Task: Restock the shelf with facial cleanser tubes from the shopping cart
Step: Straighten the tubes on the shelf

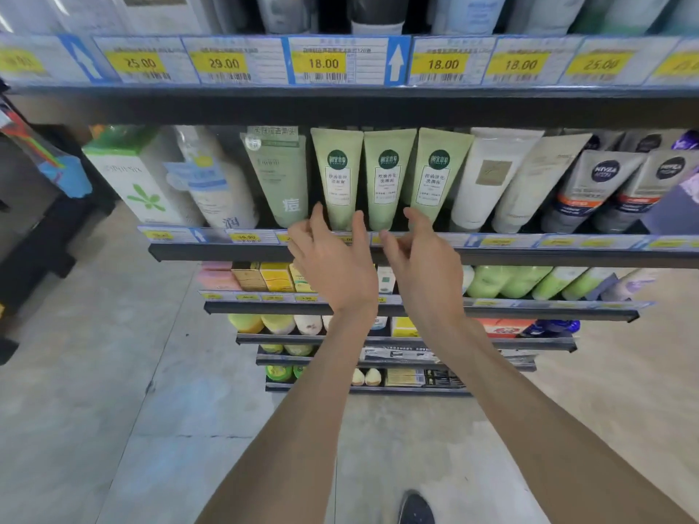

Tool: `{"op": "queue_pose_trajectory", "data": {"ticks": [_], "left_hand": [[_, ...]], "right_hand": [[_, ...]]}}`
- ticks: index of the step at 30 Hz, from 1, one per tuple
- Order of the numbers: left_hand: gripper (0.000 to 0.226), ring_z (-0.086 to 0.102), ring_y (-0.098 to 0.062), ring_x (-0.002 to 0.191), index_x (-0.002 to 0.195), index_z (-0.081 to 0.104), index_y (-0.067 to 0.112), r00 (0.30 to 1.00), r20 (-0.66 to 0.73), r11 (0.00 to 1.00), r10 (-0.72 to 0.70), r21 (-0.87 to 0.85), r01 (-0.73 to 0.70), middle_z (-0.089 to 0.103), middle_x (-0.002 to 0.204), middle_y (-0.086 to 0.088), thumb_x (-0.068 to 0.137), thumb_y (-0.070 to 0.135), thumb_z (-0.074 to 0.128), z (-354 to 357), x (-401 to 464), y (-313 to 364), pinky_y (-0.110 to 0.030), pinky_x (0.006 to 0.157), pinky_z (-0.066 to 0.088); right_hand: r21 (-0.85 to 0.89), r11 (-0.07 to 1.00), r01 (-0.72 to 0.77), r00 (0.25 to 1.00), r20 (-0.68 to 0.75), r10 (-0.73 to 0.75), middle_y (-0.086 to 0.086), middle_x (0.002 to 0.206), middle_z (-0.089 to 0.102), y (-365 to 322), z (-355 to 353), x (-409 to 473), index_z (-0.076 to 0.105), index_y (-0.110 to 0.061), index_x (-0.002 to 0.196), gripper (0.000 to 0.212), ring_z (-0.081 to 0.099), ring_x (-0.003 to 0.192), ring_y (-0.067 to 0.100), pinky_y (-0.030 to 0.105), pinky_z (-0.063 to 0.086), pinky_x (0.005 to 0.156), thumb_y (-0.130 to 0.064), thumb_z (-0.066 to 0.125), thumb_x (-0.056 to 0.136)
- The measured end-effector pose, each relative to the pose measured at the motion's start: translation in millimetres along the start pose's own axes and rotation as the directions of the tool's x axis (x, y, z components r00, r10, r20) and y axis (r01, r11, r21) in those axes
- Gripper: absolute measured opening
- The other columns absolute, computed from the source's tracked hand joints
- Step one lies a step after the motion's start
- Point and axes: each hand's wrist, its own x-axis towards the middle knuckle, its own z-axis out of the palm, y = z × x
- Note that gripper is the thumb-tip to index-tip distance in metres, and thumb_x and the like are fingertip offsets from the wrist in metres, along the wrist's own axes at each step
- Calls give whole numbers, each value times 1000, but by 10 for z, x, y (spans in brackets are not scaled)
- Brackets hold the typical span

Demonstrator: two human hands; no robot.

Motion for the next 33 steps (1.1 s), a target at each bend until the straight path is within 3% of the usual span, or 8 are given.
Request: {"op": "queue_pose_trajectory", "data": {"ticks": [4,7,11,17,24,33], "left_hand": [[50,53,-28,102,130,66,19,998,10,998,-68,-7,68,52,111,-5,92,51,66,13,102,30,-41,88,45],[47,54,-27,105,123,67,19,997,0,997,-78,-16,78,54,113,-4,90,51,67,20,112,14,-38,88,43],[46,54,-25,105,123,66,18,996,-4,996,-85,-23,84,54,114,-3,89,51,68,10,116,24,-38,88,43],[48,53,-26,104,127,67,20,999,17,999,-52,-6,52,52,113,-4,90,50,69,-22,124,8,-34,84,37],[48,54,-29,103,128,67,21,996,41,997,-80,12,80,51,111,-5,89,47,72,-48,159,51,-35,84,38],[47,52,-23,110,126,67,23,991,43,992,-125,19,125,51,116,-1,87,50,72,-47,161,59,-33,84,29]], "right_hand": [[-58,997,-41,999,-12,40,-5,91,75,-52,65,136,46,-18,146,55,69,98,28,46,55,77,-51,50,102],[-89,995,-55,998,-7,54,-4,80,74,-82,69,190,48,-18,142,52,69,95,29,43,53,76,-51,49,102],[-94,994,-48,999,8,49,-7,65,70,-125,40,206,58,-19,119,33,68,88,26,36,45,67,-46,50,103],[-133,989,-72,997,-14,70,-3,58,67,-155,111,326,58,-21,91,30,66,73,26,38,55,68,-49,51,99],[-116,980,-164,986,-35,161,-2,60,68,-240,166,395,58,-22,89,26,67,75,27,40,56,71,-46,54,95],[-116,980,-160,987,-52,155,-3,56,66,-241,174,394,61,-21,97,28,68,77,27,39,54,72,-48,55,98]]}}
